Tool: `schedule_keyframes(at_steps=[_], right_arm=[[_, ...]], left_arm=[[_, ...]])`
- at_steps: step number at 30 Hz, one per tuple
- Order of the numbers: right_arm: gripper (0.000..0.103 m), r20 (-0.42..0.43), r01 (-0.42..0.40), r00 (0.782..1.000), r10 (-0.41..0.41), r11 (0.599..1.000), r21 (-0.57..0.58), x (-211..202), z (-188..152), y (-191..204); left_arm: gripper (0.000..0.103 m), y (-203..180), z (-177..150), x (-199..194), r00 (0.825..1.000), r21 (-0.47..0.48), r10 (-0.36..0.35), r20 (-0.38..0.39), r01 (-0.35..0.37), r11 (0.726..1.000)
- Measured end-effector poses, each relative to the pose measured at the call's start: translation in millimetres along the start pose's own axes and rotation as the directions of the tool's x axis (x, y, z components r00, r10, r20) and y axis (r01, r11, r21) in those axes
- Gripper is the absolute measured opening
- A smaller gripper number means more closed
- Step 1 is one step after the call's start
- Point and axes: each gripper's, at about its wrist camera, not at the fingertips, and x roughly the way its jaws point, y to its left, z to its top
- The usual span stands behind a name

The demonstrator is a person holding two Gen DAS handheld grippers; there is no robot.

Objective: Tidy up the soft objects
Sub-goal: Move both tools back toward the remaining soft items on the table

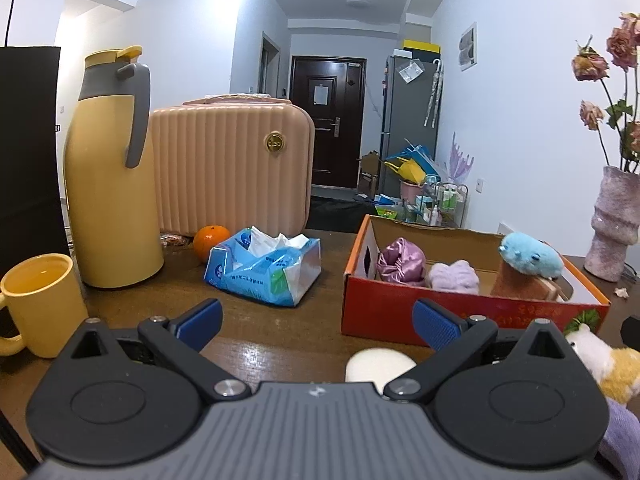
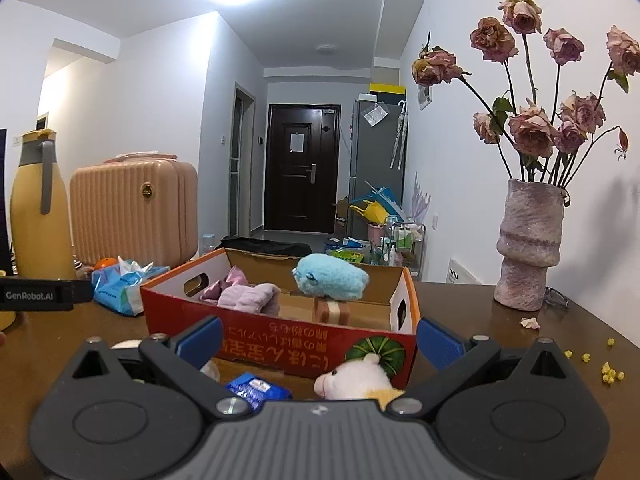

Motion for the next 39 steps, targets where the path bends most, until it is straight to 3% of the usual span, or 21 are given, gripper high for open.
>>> schedule_keyframes(at_steps=[16,28,39], right_arm=[[0.103,-0.027,-0.026,0.999,0.026,1.0,0.014,-33,-26,-3],[0.103,-0.037,-0.022,0.999,0.024,0.999,0.05,-48,-33,-13],[0.103,-0.15,-0.009,0.988,0.026,0.994,0.111,-29,-44,-38]], left_arm=[[0.103,3,-21,-37,0.999,0.013,-0.037,-0.033,0.038,0.999],[0.103,2,-31,-43,0.997,0.027,-0.044,-0.064,0.046,0.999],[0.103,-8,-41,-31,0.987,0.06,-0.082,-0.14,0.091,0.994]])
